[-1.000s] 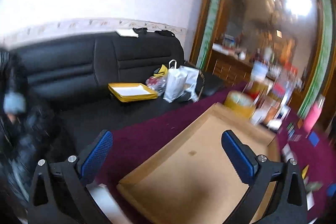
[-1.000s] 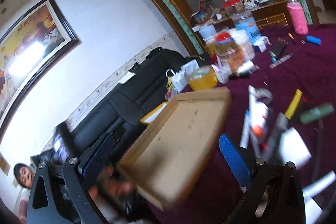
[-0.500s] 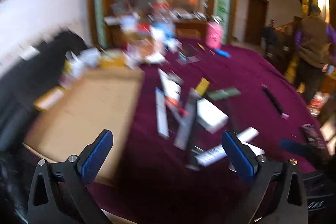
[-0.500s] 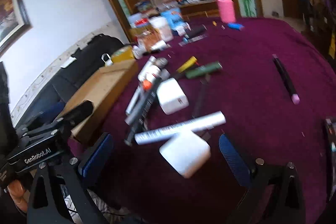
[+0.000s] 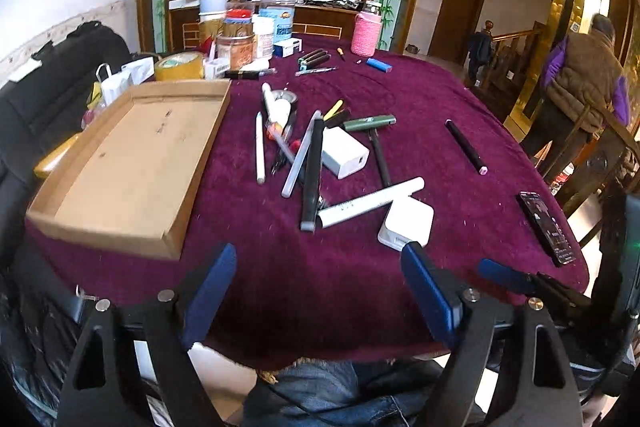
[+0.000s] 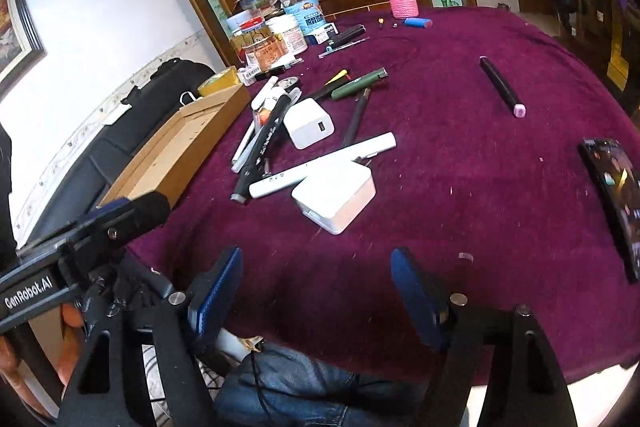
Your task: Organize rigid objects
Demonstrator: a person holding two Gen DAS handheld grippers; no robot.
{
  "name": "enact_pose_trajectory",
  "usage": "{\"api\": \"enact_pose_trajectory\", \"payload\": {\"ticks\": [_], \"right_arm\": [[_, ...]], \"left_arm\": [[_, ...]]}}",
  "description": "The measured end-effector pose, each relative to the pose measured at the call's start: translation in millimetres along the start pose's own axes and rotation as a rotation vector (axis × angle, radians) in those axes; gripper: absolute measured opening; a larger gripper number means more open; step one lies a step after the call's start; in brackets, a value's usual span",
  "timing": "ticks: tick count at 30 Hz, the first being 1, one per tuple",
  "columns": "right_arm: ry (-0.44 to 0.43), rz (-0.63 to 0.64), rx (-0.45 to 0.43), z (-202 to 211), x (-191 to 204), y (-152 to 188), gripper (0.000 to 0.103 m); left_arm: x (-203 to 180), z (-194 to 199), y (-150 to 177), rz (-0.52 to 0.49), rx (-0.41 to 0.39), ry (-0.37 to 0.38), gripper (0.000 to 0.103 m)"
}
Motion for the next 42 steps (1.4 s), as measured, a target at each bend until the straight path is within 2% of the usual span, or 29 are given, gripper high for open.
{"api": "enact_pose_trajectory", "payload": {"ticks": [4, 6, 13, 17, 20, 21, 23, 24, 27, 30, 32, 35, 37, 39, 42], "right_arm": [[-0.022, -0.04, 0.004, 0.4, 0.6, 7.1, 0.077], [-0.033, -0.05, 0.022, -4.2, 0.4, 9.0, 0.072], [-0.031, -0.073, 0.018, -21.5, -1.0, -10.0, 0.072], [0.026, -0.037, 0.03, -42.1, 7.0, -27.8, 0.071], [0.077, -0.03, 0.044, -56.2, 10.2, -37.5, 0.071], [0.09, -0.031, 0.051, -60.7, 9.2, -38.5, 0.071], [0.126, 0.009, 0.041, -65.8, 11.0, -41.1, 0.066], [0.135, 0.02, 0.035, -65.7, 10.6, -41.9, 0.058], [0.069, 0.014, 0.052, -63.2, -3.3, -48.3, 0.057], [0.063, -0.018, 0.056, -56.9, -19.1, -51.1, 0.057], [0.052, 0.034, 0.086, -55.4, -21.4, -51.8, 0.057], [0.104, 0.084, 0.092, -53.8, -17.4, -48.3, 0.058], [0.129, 0.077, 0.076, -53.5, -16.2, -45.8, 0.059], [0.147, 0.061, 0.058, -54.1, -13.0, -43.7, 0.062], [0.168, 0.062, 0.062, -57.1, -10.5, -46.5, 0.062]], "left_arm": [[2.6, 9.0, 9.5, -0.002, -0.004, 0.014, 0.084], [3.2, 11.0, 8.6, -0.02, -0.002, 0.015, 0.077], [-2.9, -0.2, -5.0, -0.055, -0.018, 0.022, 0.077], [-0.1, -19.2, -18.2, -0.042, 0.004, 0.041, 0.07], [4.8, -30.7, -26.9, -0.035, 0.016, 0.028, 0.058], [6.7, -35.2, -30.8, -0.029, 0.018, 0.032, 0.057], [9.2, -43.0, -36.6, -0.026, 0.035, 0.053, 0.057], [9.1, -47.9, -41.0, -0.025, 0.035, 0.071, 0.057], [6.7, -56.6, -49.1, -0.034, 0.035, 0.099, 0.057], [-6.0, -72.7, -57.0, -0.087, 0.061, 0.13, 0.057], [-10.4, -83.4, -60.1, -0.101, 0.084, 0.128, 0.058], [-18.9, -94.4, -63.1, -0.134, 0.115, 0.146, 0.059], [-26.0, -95.7, -66.4, -0.184, 0.117, 0.17, 0.059], [-32.6, -101.3, -74.8, -0.234, 0.154, 0.199, 0.059], [-38.8, -111.2, -79.2, -0.284, 0.194, 0.204, 0.059]]}}
Point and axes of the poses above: each gripper's, at about its wrist camera, not at the fingertips, and z roughly against the way its jaws point, x to its left, y to its underside, the point moved 2 cm from there along -z, roughly the way its jaws point, and after that the axes turned 11 degrees about x, right-handed, at the moved point
